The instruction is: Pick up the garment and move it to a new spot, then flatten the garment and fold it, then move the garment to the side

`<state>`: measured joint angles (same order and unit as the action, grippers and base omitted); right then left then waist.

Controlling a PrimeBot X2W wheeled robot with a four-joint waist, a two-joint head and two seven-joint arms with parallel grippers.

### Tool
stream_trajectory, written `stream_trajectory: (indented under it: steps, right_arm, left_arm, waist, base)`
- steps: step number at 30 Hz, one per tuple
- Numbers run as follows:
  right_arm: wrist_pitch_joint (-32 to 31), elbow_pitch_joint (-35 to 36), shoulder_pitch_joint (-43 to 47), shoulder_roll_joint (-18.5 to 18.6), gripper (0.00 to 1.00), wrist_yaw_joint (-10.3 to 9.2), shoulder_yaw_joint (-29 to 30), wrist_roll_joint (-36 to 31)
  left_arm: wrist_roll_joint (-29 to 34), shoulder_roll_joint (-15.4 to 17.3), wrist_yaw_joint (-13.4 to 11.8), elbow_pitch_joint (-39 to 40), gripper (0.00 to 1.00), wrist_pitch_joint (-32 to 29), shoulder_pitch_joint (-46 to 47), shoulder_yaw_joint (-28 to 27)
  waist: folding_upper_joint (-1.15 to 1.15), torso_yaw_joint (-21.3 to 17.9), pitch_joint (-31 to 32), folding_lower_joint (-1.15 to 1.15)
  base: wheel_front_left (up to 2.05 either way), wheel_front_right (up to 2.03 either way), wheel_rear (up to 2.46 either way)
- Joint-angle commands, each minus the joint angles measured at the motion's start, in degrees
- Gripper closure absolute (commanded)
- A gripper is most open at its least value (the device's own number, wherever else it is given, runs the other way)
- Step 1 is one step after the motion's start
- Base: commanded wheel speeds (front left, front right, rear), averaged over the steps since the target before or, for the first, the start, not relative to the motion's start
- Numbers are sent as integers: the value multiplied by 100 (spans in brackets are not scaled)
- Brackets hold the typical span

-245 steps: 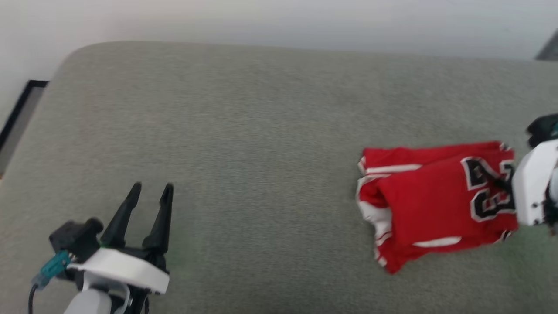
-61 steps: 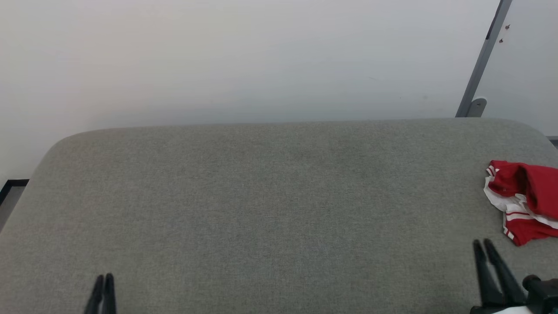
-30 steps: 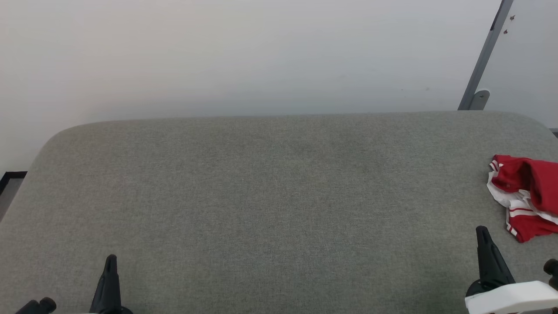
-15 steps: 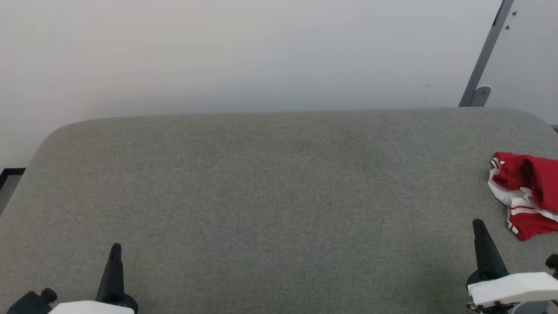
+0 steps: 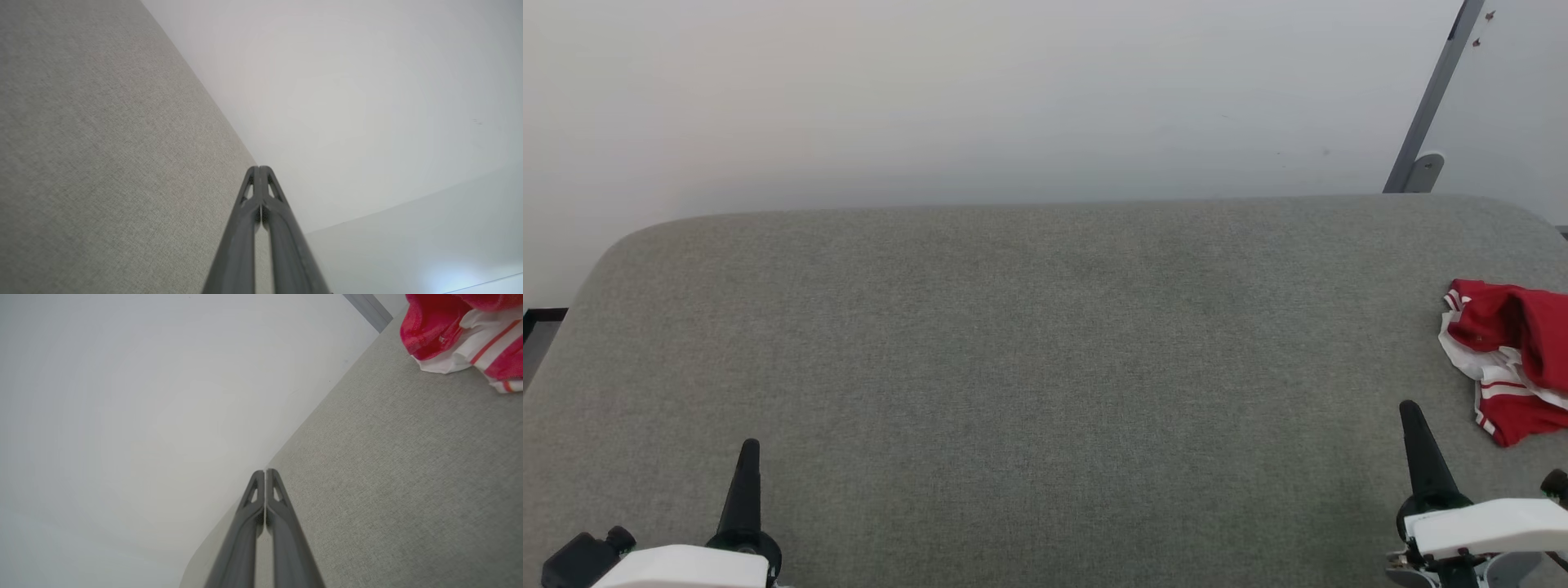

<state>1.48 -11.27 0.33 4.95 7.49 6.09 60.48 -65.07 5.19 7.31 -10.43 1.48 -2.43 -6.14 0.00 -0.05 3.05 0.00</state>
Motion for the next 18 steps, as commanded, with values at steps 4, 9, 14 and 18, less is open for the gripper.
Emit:
stream_trajectory:
  steps: [4,9,14,18]
  right_arm:
    - [-91,16,-188,-17,100,1,29,373]
    - [-168,-18,-253,-37,100,1,32,665]
    - [-243,-51,-290,-54,100,1,35,949]
    - [-302,-73,-338,-70,100,1,37,1166]
  left_arm:
    - [-327,-16,17,0,100,-92,216,-25]
    - [-583,-36,18,-40,100,-164,289,-28]
    - [-825,-55,19,-76,100,-242,351,-30]
    - [-1000,-70,20,-100,100,-301,418,-32]
  waist:
    - [0,1,-24,0]
    - [0,1,-48,0]
    - [0,1,-73,0]
    - [0,2,-93,0]
  base:
    - [0,0,0]
    - [0,0,0]
    - [0,0,0]
    - [0,0,0]
